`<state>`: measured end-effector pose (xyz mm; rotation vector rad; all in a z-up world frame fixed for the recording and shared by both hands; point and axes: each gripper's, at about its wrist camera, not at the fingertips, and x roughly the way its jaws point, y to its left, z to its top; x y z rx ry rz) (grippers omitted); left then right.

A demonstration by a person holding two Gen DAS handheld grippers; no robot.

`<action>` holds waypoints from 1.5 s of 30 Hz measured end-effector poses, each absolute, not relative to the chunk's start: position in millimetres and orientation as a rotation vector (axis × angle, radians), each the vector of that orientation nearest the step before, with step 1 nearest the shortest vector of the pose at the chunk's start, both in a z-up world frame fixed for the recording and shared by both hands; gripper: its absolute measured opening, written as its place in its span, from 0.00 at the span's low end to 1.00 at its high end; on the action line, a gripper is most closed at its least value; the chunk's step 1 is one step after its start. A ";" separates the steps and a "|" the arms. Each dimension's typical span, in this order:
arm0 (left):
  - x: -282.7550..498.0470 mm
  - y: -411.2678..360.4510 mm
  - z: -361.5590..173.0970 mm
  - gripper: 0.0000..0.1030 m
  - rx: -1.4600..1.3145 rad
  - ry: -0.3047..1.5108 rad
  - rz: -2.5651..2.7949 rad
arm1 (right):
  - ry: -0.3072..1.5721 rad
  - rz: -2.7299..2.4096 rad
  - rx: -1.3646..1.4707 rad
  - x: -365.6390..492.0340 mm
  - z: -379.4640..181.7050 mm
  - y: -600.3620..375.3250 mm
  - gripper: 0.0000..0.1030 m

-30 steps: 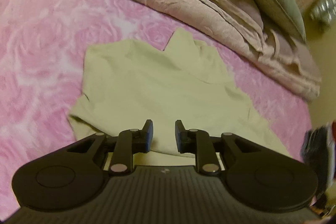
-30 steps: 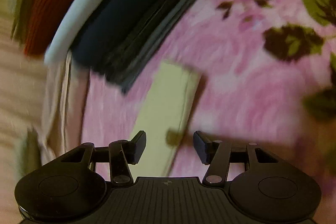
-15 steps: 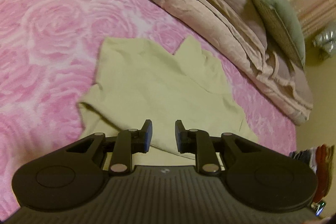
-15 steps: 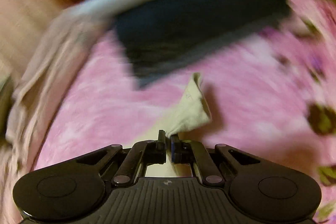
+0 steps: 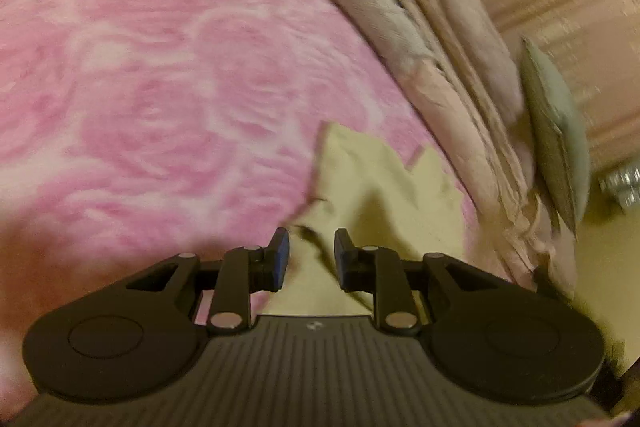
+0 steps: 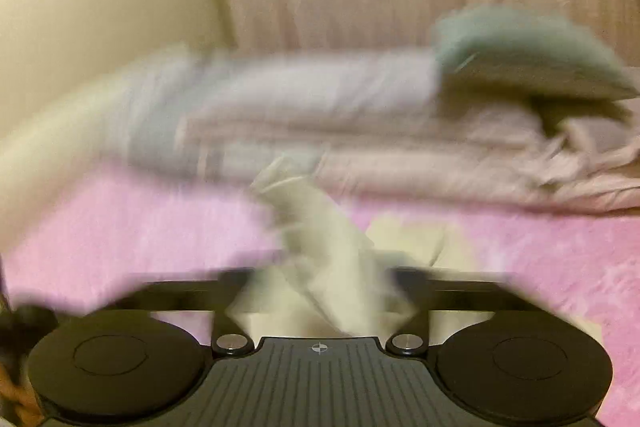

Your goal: Fold clothes

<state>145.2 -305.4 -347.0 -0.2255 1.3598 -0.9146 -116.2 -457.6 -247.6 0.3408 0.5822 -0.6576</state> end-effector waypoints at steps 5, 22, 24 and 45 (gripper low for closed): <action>153.4 -300.7 -357.1 0.21 -0.229 1.383 -0.915 | 0.823 -0.685 0.259 -118.4 -308.1 -425.4 0.99; 99.2 -445.4 -396.5 0.28 0.256 1.347 -1.138 | 0.880 -1.188 0.504 -278.0 -343.9 -514.8 0.99; 93.9 -447.9 -394.6 0.05 0.271 1.346 -1.143 | 0.868 -1.189 0.504 -286.9 -346.8 -516.7 0.99; 116.1 -432.4 -279.4 0.01 0.046 0.894 -1.336 | 0.764 -1.245 0.399 -300.0 -355.3 -557.0 0.99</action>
